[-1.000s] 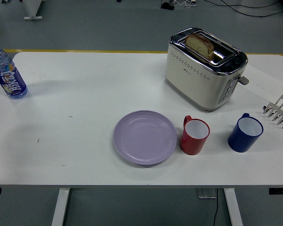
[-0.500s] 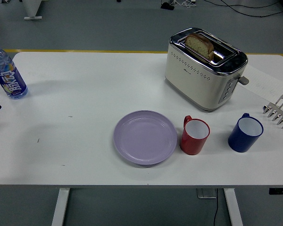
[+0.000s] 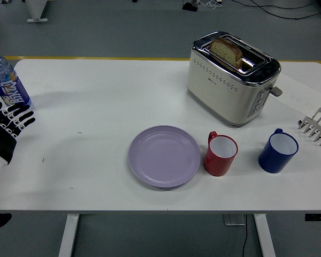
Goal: Push plate across desktop
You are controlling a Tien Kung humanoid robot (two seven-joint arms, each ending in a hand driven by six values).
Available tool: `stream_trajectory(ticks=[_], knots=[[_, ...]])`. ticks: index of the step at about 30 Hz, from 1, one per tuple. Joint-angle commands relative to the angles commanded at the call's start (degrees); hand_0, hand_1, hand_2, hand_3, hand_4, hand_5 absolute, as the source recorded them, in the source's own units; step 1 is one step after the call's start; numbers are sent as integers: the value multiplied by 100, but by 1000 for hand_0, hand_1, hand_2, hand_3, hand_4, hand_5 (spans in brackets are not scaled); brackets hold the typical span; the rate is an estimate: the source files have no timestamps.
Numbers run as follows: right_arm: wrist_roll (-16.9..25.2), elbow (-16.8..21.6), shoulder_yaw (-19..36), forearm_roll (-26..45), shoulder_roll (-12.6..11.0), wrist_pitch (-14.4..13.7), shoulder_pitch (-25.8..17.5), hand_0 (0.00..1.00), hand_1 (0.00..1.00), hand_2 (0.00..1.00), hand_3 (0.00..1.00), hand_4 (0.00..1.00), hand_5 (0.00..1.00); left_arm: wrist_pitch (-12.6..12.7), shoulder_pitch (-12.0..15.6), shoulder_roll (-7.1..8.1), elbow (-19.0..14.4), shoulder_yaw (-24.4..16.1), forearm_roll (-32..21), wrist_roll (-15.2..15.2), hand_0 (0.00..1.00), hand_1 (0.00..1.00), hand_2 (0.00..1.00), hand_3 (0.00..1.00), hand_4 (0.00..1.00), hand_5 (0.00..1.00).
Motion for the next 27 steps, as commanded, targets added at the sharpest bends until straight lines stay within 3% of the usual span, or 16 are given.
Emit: stream_trajectory(ticks=[7,11,13,21,27], knots=[[-17,9,-3,-23,0,14,-31,670,624,702,582,279,170,475,-13,-56,80,65,-10,-162,696,704,701,582,549,998],[-39,18,25,-117,10,44,-53,669,624,702,582,279,171,1356,-21,-181,102,83,-347,-418,678,675,670,572,534,998],[-39,18,34,-131,13,46,-58,669,624,702,582,279,171,1650,26,-216,122,47,-624,-460,678,675,670,572,534,998],[-14,6,15,-57,6,16,-83,670,624,702,582,279,171,1480,88,-207,206,-46,-1345,-533,660,670,661,568,527,998],[3,0,-36,-2,0,17,-60,669,624,702,582,279,170,1407,-1,-130,242,-73,-1454,-547,654,668,658,568,527,998]])
